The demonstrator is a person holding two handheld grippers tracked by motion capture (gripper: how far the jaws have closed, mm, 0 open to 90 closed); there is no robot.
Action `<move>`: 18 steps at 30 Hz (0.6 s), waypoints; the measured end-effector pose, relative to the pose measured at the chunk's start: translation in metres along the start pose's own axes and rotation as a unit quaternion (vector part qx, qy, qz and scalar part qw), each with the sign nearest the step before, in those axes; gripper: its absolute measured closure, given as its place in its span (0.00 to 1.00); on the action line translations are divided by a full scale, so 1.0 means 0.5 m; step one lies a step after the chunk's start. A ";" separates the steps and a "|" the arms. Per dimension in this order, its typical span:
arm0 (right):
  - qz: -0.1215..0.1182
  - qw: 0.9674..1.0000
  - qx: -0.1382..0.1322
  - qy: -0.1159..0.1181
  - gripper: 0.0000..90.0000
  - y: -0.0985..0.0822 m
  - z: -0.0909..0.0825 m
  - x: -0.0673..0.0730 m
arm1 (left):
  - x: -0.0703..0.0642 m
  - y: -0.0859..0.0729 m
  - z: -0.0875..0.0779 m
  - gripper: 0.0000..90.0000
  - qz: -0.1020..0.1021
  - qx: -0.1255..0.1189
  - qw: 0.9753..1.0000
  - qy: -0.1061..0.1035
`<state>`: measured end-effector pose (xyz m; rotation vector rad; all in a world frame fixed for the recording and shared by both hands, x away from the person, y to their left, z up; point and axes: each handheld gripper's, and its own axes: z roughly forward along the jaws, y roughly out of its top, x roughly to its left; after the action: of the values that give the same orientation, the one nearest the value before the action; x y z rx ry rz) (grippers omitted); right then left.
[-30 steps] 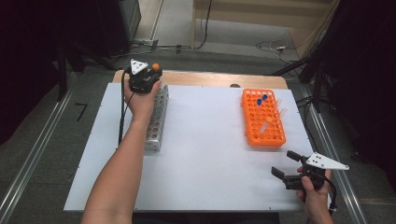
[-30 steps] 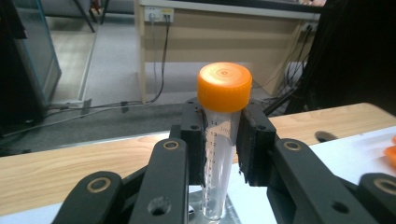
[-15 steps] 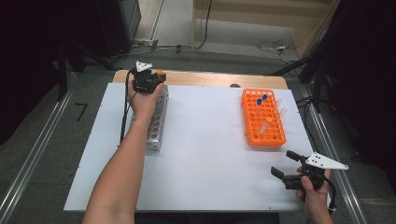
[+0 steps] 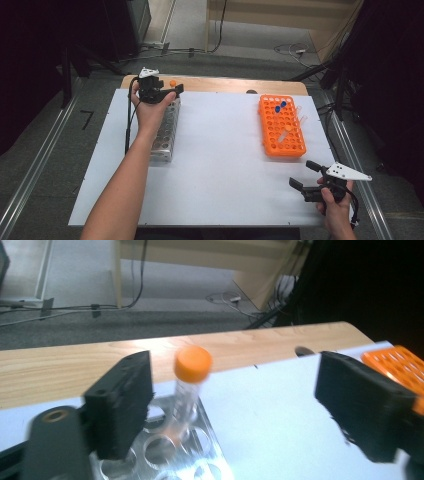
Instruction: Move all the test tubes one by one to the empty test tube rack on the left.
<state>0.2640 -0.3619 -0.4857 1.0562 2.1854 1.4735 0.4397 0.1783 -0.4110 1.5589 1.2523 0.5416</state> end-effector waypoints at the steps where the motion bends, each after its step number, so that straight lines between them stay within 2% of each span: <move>1: 0.000 1.000 0.001 -0.001 0.00 0.001 0.000 0.001 | -0.004 -0.003 -0.008 0.12 0.006 0.001 1.000 -0.006; 4: 0.001 1.000 0.000 0.001 0.00 0.002 0.001 0.002 | -0.013 -0.009 -0.031 0.06 0.012 -0.001 1.000 -0.017; 6: 0.000 1.000 0.001 0.001 0.00 0.003 0.003 0.002 | -0.015 -0.013 -0.046 0.04 0.006 -0.006 1.000 -0.027; 8: 0.001 1.000 0.003 0.002 0.00 0.004 0.006 0.003 | -0.020 -0.019 -0.060 0.00 0.007 -0.005 0.999 -0.035; 14: 0.004 1.000 0.001 0.004 0.00 0.013 0.014 0.007 | -0.047 -0.040 -0.101 0.00 0.012 -0.014 0.998 -0.056; 18: 0.009 1.000 -0.002 0.000 0.00 0.022 0.022 0.012 | -0.070 -0.054 -0.118 0.00 0.026 -0.011 0.997 -0.067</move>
<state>0.2713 -0.3479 -0.4796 1.0768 2.1784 1.4845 0.3669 0.1700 -0.4043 1.5861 1.1023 0.4750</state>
